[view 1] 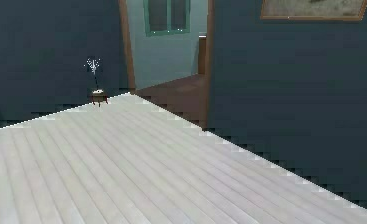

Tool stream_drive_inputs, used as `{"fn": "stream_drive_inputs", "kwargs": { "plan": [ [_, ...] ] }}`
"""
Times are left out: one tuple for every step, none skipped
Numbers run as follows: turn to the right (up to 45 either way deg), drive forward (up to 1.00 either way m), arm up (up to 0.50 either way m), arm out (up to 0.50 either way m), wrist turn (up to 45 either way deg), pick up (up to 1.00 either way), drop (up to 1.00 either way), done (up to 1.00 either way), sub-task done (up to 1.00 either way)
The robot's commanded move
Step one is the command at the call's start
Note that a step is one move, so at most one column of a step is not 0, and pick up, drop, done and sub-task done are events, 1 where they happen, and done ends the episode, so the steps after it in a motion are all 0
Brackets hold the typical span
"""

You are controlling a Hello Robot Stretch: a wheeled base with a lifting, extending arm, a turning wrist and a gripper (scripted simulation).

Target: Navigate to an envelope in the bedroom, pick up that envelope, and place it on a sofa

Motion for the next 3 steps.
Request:
{"fn": "stream_drive_inputs", "kwargs": {
  "plan": [
    [-3.0,0.0,0.0,0.0,0.0,0.0,0.0,0.0,0.0],
    [45.0,0.0,0.0,0.0,0.0,0.0,0.0,0.0,0.0],
    [45.0,0.0,0.0,0.0,0.0,0.0,0.0,0.0,0.0]
  ]
}}
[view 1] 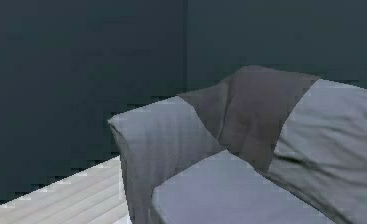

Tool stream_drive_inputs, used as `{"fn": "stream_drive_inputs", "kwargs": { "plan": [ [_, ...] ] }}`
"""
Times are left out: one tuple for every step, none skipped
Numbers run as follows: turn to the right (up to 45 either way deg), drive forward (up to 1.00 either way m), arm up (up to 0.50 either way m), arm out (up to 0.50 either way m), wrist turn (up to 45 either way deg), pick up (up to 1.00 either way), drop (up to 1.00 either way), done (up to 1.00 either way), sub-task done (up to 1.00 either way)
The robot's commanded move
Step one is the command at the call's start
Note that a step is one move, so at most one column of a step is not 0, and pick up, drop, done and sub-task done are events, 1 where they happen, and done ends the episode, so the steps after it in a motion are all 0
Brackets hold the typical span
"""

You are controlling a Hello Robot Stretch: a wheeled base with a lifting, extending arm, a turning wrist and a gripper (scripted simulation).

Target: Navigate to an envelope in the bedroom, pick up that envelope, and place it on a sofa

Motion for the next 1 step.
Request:
{"fn": "stream_drive_inputs", "kwargs": {
  "plan": [
    [6.0,0.0,0.0,0.0,0.0,0.0,0.0,0.0,0.0]
  ]
}}
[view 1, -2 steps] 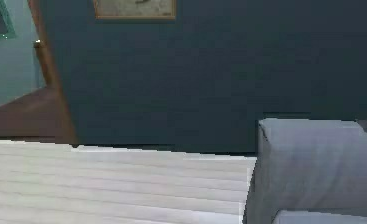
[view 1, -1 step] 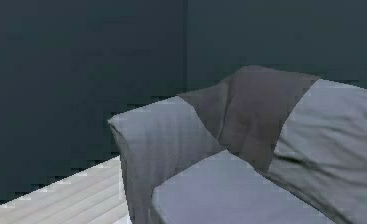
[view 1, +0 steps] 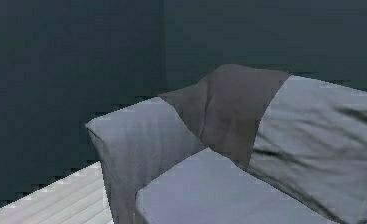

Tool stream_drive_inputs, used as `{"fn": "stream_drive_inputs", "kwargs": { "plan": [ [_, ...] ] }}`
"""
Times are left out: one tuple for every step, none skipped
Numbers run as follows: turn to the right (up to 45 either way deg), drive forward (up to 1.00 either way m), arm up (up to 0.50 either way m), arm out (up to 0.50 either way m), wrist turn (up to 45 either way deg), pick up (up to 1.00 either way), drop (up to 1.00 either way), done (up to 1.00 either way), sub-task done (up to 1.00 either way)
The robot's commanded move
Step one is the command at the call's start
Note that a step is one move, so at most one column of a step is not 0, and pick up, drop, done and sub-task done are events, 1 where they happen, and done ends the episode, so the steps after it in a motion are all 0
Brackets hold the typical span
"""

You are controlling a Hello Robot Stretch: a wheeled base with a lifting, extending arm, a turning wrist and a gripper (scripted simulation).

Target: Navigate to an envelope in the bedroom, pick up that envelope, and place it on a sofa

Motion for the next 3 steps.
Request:
{"fn": "stream_drive_inputs", "kwargs": {
  "plan": [
    [0.0,0.0,0.0,0.48,0.0,0.0,0.0,0.0,0.0],
    [0.0,0.0,0.0,0.0,39.0,0.0,0.0,0.0,0.0],
    [0.0,0.0,-0.24,0.0,0.0,0.0,0.0,0.0,0.0]
  ]
}}
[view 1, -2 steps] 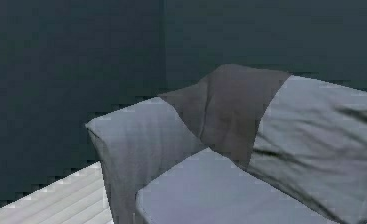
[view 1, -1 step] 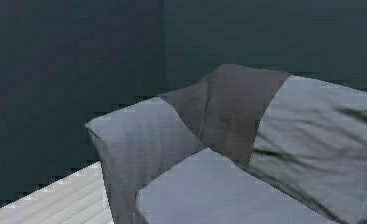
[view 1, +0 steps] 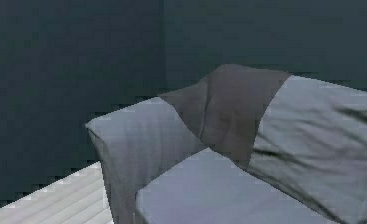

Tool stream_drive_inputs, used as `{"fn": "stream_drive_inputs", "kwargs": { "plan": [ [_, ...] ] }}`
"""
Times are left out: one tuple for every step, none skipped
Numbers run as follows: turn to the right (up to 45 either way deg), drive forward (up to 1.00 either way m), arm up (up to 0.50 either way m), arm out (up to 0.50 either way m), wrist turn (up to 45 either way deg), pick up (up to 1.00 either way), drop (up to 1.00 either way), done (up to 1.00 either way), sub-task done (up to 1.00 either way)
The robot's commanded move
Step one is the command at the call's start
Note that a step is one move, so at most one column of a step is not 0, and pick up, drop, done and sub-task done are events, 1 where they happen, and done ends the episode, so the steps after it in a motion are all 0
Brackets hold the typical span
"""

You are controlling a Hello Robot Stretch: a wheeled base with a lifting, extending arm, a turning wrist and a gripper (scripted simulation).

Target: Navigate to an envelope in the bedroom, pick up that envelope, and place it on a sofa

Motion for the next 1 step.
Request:
{"fn": "stream_drive_inputs", "kwargs": {
  "plan": [
    [0.0,0.0,-0.32,0.0,0.0,0.0,0.0,0.0,0.0]
  ]
}}
